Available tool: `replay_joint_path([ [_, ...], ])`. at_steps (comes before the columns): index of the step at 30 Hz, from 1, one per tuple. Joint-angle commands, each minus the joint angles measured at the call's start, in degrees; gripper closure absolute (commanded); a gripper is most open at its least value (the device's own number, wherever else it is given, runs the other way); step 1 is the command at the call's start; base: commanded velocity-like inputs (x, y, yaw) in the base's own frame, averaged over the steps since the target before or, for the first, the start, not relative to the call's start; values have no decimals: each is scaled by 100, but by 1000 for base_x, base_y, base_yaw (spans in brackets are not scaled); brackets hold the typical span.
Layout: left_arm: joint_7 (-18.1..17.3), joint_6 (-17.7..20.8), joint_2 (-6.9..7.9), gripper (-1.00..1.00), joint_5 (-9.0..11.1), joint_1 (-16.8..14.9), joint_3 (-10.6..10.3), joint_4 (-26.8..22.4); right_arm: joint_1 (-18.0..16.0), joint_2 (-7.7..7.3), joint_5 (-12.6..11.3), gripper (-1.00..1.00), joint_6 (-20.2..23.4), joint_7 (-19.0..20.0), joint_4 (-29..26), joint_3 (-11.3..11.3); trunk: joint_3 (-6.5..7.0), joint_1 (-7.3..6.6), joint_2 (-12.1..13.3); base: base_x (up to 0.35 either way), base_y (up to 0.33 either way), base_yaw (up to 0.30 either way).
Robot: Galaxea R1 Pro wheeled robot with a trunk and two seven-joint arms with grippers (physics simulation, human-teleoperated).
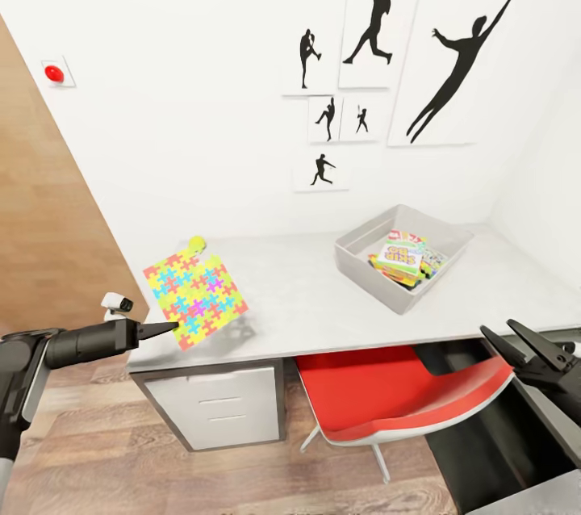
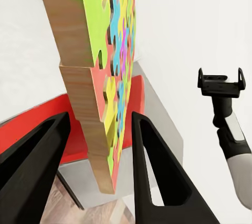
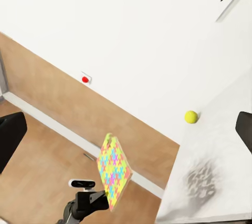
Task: Put all the toys in the child's room - the three board games (two on the bed and one on the table), the two jigsaw puzzles on the table, and the tennis ball on the table - inside the toy box on the table in the child's room.
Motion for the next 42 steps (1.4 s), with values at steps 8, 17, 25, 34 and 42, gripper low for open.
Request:
replay_joint_path([
  [8, -24, 61, 16, 100, -7, -2, -3, 6, -4, 50, 13, -100, 21, 16, 0, -3, 138, -177, 318, -68, 0, 0],
  [17, -24, 61, 32, 100, -7, -2, -4, 7, -4, 48, 13, -100, 21, 37, 0, -4, 338, -375, 679, -2, 0, -152],
  [25, -24, 61, 32, 100, 2, 4, 7, 14, -4, 45, 10, -100, 21, 41, 0, -13, 531, -550, 1000, 0, 0, -222],
  [34, -24, 61, 122, 100, 2, 5, 6, 16, -4, 48, 13, -100, 21, 24, 0, -1, 747, -748, 1361, -84, 20, -224],
  [42, -24, 61, 151, 100, 2, 6, 7, 16, -4, 54, 13, -100, 17, 15, 0, 18, 940, -924, 1682, -34, 10, -224],
])
